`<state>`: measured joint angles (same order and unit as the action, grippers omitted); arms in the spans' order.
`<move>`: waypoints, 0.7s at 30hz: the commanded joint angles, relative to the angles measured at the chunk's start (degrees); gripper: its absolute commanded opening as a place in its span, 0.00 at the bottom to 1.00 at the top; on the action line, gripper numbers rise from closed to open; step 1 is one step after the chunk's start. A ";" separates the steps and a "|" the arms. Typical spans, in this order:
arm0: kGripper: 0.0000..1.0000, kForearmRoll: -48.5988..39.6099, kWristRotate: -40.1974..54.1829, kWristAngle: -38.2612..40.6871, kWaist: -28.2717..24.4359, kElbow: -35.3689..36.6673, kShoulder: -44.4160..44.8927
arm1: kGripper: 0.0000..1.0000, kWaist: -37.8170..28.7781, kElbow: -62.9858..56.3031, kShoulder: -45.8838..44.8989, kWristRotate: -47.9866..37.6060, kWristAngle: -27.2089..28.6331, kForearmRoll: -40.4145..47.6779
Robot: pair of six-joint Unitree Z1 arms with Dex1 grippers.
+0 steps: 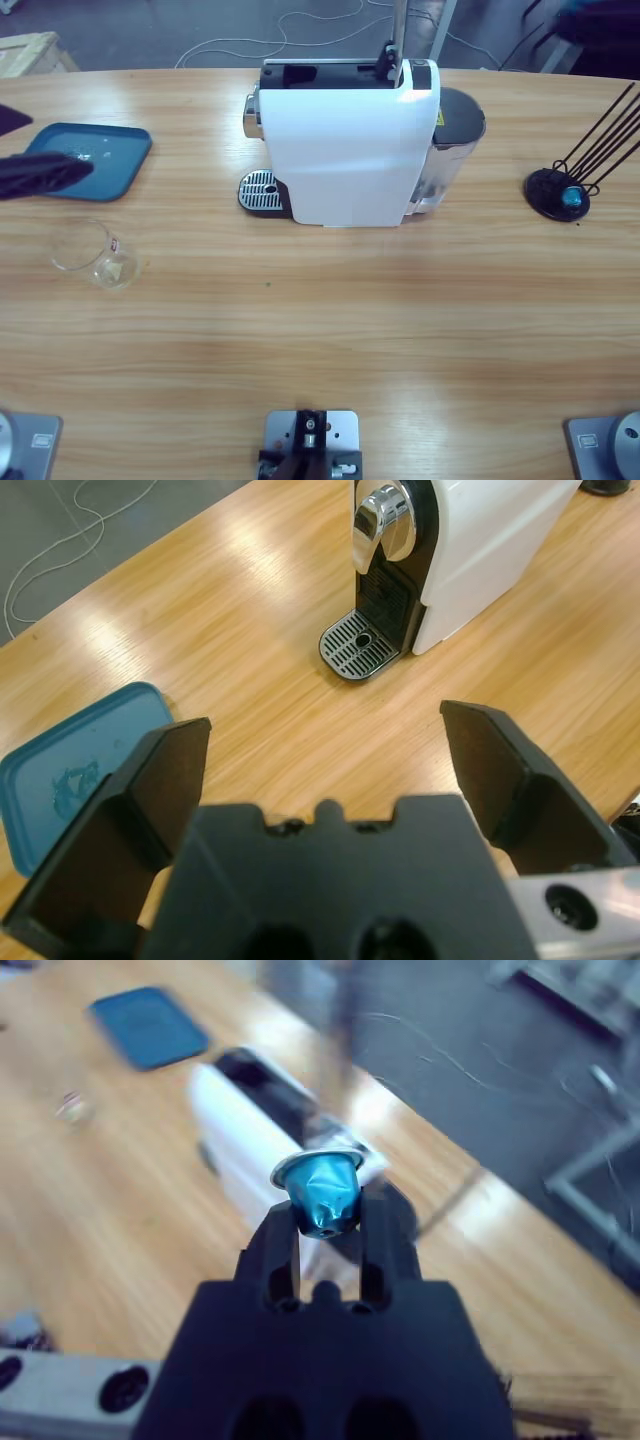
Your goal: Pour coffee
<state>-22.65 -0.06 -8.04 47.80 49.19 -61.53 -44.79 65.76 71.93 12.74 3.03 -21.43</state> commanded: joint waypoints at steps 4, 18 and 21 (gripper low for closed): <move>0.99 -0.11 0.50 -0.66 -0.95 -3.13 2.54 | 0.00 -6.30 31.80 28.09 18.69 -7.53 -14.67; 0.99 -0.02 -0.03 -0.58 -2.18 -4.70 3.35 | 0.00 -3.83 38.94 40.17 22.08 -7.07 -13.93; 0.99 -0.02 -0.03 -0.58 -2.18 -5.05 3.43 | 0.00 -2.04 39.09 41.15 21.29 -6.53 -13.21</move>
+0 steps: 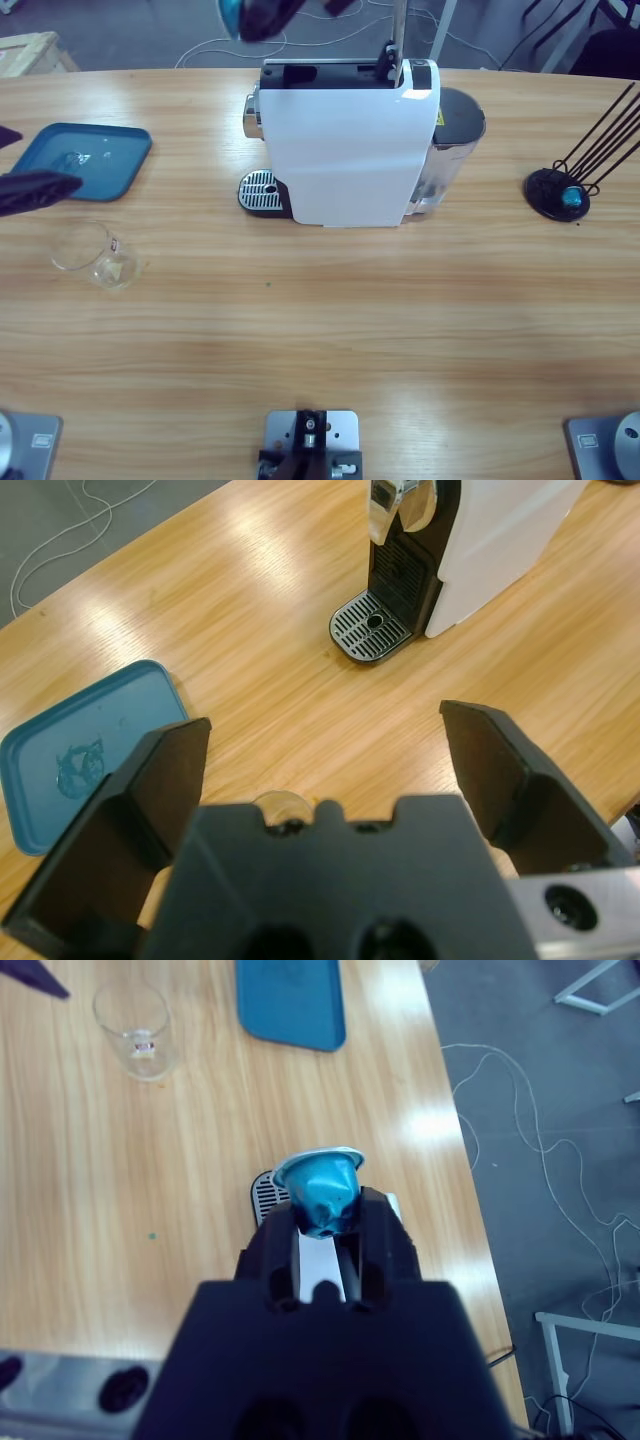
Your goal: Pour coffee
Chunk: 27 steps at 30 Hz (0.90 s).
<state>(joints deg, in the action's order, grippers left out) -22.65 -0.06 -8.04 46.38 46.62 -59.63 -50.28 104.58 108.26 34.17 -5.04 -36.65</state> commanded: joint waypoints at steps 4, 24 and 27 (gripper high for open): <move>0.99 -0.02 -0.13 -0.57 -0.77 -2.59 1.43 | 0.00 4.79 -0.45 5.39 -1.69 2.00 2.03; 0.99 -0.02 -0.46 -0.57 -0.77 -3.52 1.46 | 0.00 5.64 -7.64 6.00 -3.85 2.07 5.01; 0.98 -0.02 -0.46 -0.57 -0.77 -3.55 1.51 | 0.00 6.22 -7.38 6.05 -3.88 3.48 5.10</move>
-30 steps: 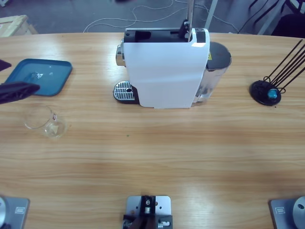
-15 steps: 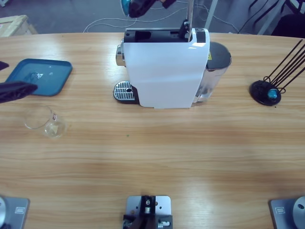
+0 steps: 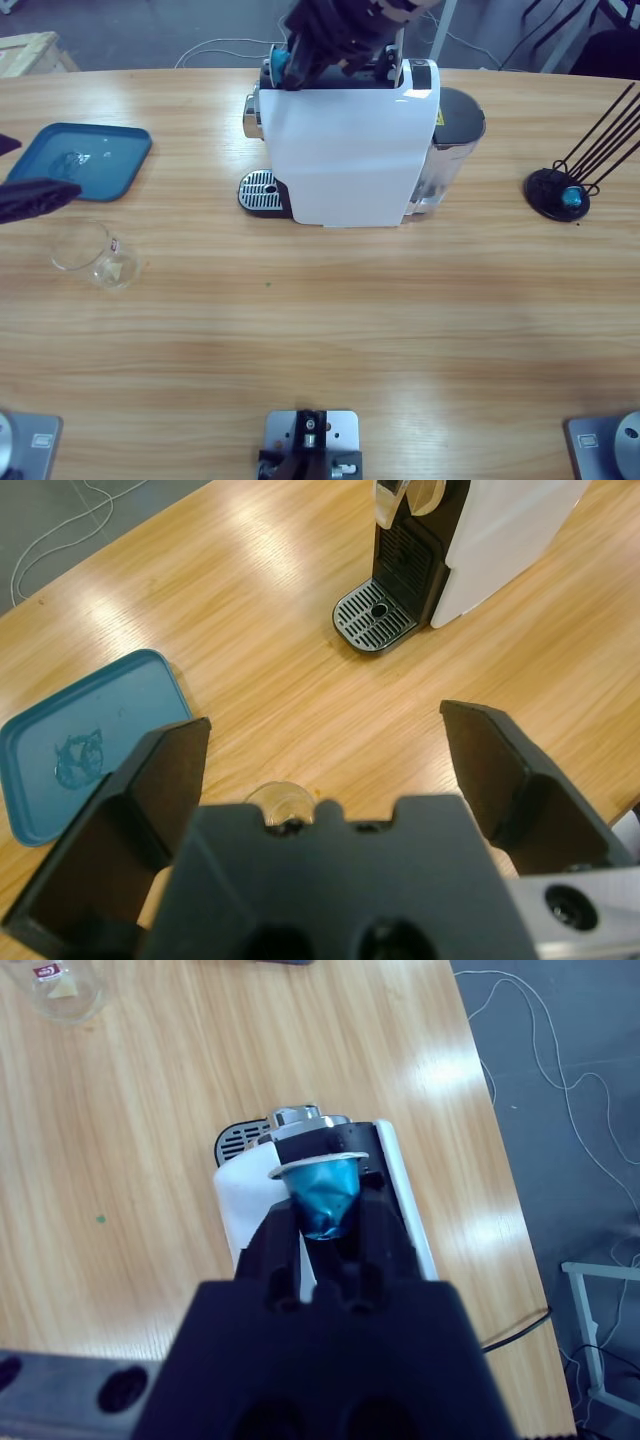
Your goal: Pour coffee
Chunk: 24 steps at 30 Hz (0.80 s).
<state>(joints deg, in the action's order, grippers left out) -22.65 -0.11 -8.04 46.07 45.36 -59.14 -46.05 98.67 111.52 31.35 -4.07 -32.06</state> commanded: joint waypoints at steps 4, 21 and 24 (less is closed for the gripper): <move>0.98 -0.02 -0.42 -0.57 -0.45 -2.47 0.80 | 0.00 2.46 -1.11 2.30 -1.07 3.94 0.42; 0.99 -0.02 -1.21 -0.57 -0.45 -4.85 2.03 | 0.00 1.58 -2.17 1.56 -0.54 -0.75 -0.14; 0.99 -0.02 -1.19 -0.57 -0.45 -4.93 2.28 | 0.00 1.58 -2.17 1.82 -0.59 -0.01 -0.19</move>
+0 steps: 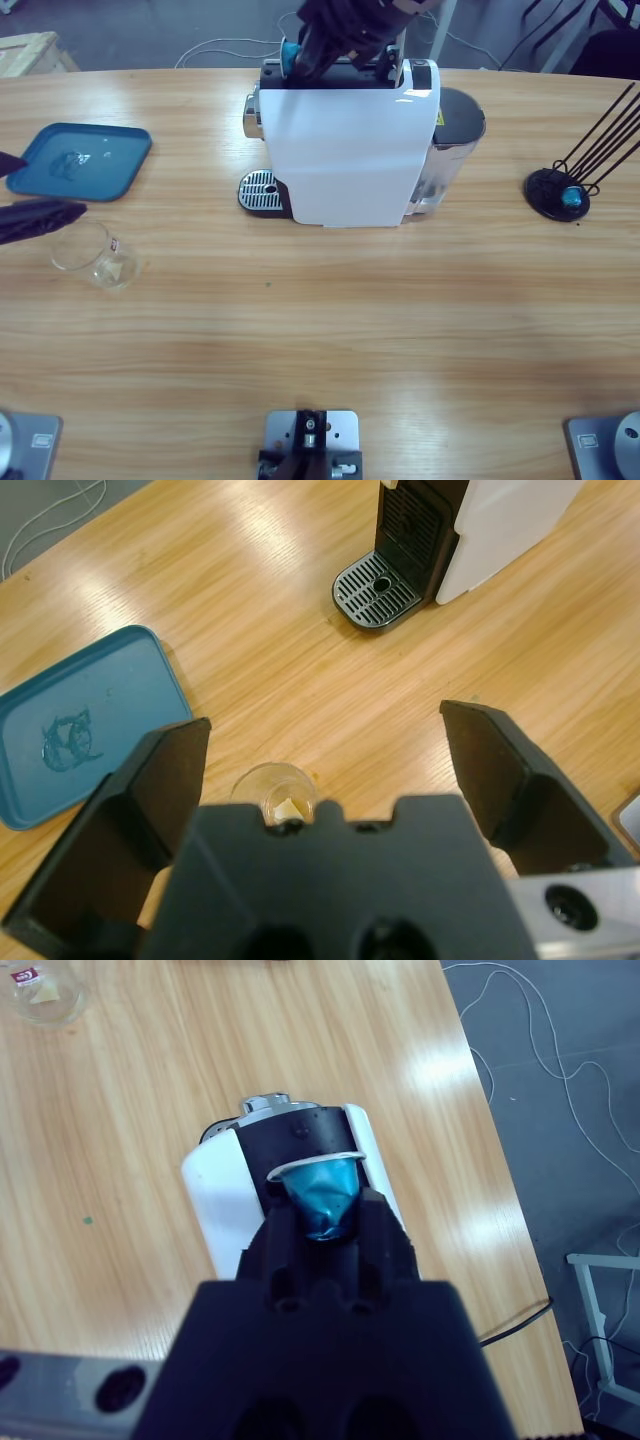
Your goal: Pour coffee
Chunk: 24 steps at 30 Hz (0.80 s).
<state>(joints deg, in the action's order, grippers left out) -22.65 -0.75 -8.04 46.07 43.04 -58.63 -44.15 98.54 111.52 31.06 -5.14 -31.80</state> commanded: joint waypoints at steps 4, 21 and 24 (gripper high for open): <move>0.98 -0.02 -0.57 -0.57 -0.45 -2.61 1.76 | 0.00 -0.32 -2.14 1.60 -0.21 1.15 -0.59; 0.98 -0.02 -1.36 -0.57 -0.45 -3.02 3.34 | 0.73 -1.92 0.02 -3.78 -3.30 -0.55 -0.47; 0.98 -0.02 -1.36 -0.57 -0.45 -2.86 4.19 | 0.01 -6.05 2.29 -7.33 -15.90 1.61 -3.28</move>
<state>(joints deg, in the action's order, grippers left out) -22.65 -1.36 -8.04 46.06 42.35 -57.02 -44.57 98.60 111.07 29.22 -5.10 -31.93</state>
